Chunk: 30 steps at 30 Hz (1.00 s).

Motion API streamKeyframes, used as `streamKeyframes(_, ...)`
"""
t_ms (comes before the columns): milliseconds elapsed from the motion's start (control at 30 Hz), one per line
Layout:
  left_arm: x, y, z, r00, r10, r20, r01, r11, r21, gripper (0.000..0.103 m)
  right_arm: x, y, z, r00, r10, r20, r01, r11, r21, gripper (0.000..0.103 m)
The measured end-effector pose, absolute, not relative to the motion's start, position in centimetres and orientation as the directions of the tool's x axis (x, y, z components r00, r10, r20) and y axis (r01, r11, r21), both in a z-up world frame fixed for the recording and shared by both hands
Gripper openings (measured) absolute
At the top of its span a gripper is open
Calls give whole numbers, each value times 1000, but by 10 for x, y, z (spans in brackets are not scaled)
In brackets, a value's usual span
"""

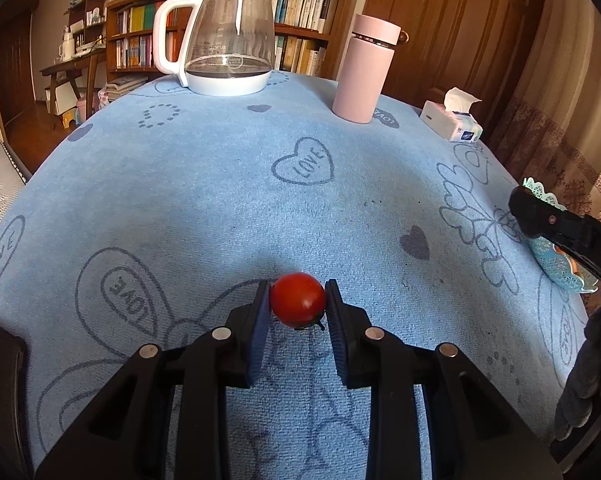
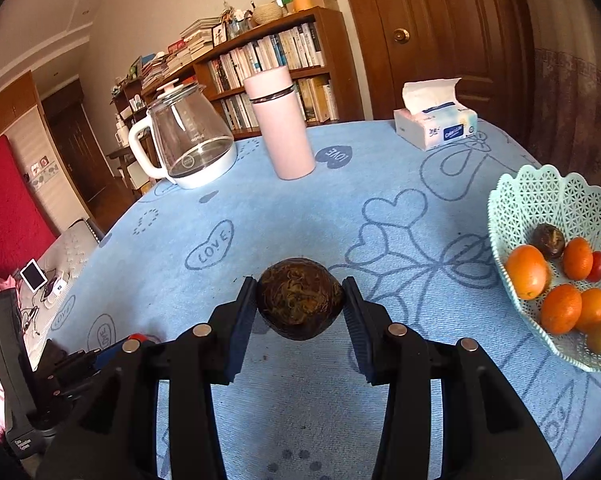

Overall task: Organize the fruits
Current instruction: 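Carry the passion fruit into the basket and open the right gripper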

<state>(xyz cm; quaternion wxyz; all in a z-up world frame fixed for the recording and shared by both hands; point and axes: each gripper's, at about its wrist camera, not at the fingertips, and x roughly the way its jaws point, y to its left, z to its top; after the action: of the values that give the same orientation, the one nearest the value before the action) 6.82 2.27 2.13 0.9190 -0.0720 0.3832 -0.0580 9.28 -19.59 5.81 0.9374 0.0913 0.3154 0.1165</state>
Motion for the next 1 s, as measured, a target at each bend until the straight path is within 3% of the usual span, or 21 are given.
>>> streamKeyframes(433,56,10,30,730,-66,-680,26,997,-69,28,68,-239,86,839,224,-495,-98,958,269,45)
streamKeyframes(1000,42,-33,45,746,-78,-662,110,994,7,28,34,-352,121,911,62,-407,94,932,351,45)
